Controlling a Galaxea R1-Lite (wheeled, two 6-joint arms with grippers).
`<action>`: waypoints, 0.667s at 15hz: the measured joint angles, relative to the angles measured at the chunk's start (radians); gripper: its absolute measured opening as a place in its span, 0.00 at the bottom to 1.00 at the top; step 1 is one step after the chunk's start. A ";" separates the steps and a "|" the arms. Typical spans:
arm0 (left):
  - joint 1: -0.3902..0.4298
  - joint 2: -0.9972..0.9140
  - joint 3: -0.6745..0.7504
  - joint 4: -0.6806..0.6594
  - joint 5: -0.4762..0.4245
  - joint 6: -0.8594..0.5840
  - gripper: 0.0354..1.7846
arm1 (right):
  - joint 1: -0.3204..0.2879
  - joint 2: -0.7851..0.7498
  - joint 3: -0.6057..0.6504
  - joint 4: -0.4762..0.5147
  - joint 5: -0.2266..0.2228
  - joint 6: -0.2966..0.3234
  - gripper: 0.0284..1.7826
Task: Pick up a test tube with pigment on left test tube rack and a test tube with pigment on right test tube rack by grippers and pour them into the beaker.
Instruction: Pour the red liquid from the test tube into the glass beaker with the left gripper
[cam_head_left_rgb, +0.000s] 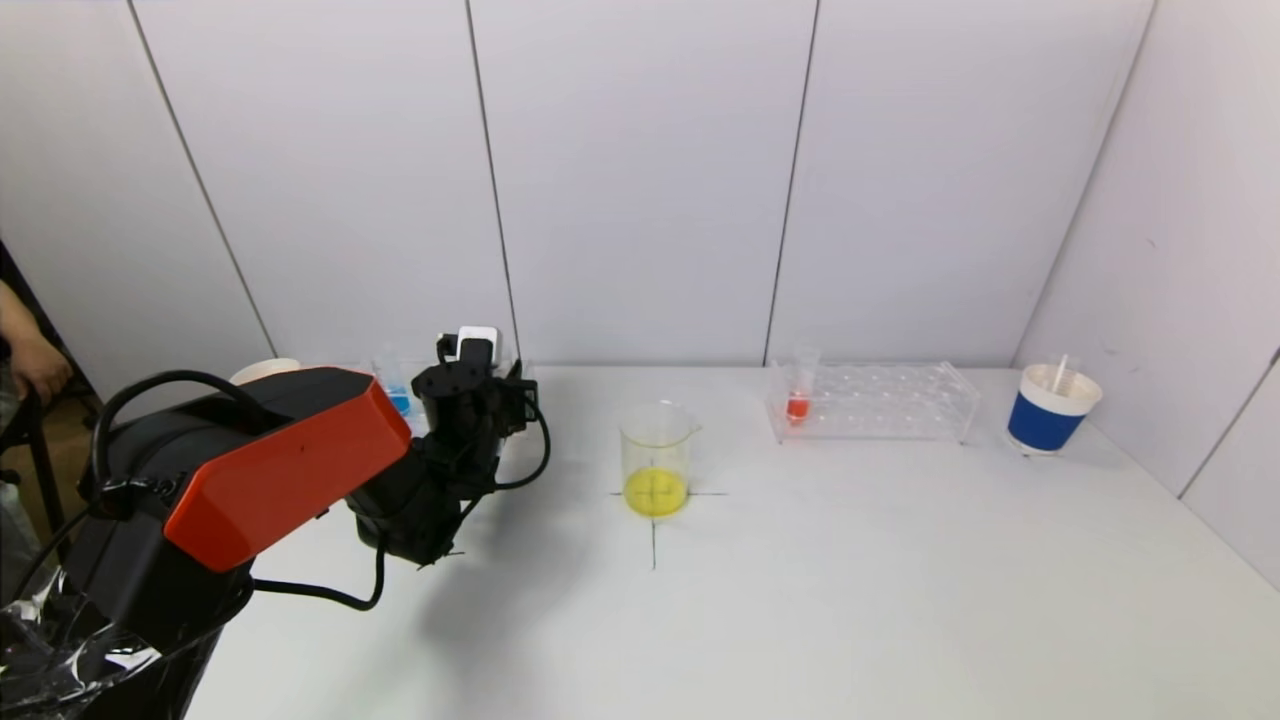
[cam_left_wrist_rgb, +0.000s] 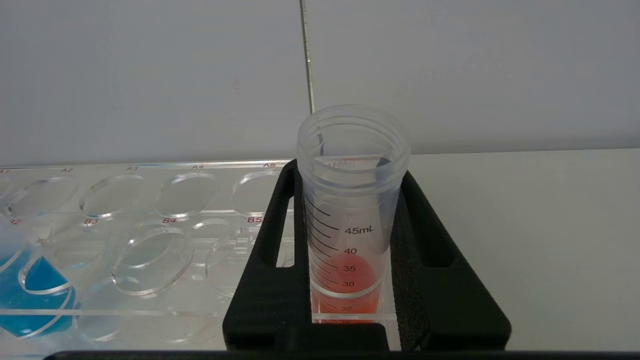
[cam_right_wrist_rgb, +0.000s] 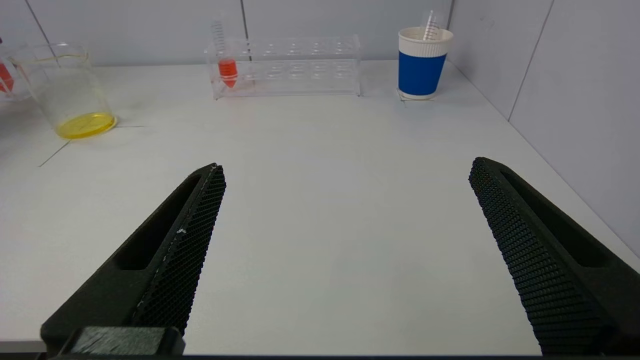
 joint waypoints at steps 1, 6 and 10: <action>0.000 -0.001 0.000 0.001 0.000 0.000 0.24 | 0.000 0.000 0.000 0.000 0.000 0.000 0.99; -0.001 -0.034 0.008 0.010 0.002 0.004 0.24 | 0.000 0.000 0.000 0.000 0.000 0.000 0.99; -0.001 -0.079 0.004 0.050 0.002 0.011 0.24 | 0.000 0.000 0.000 0.000 0.000 0.000 0.99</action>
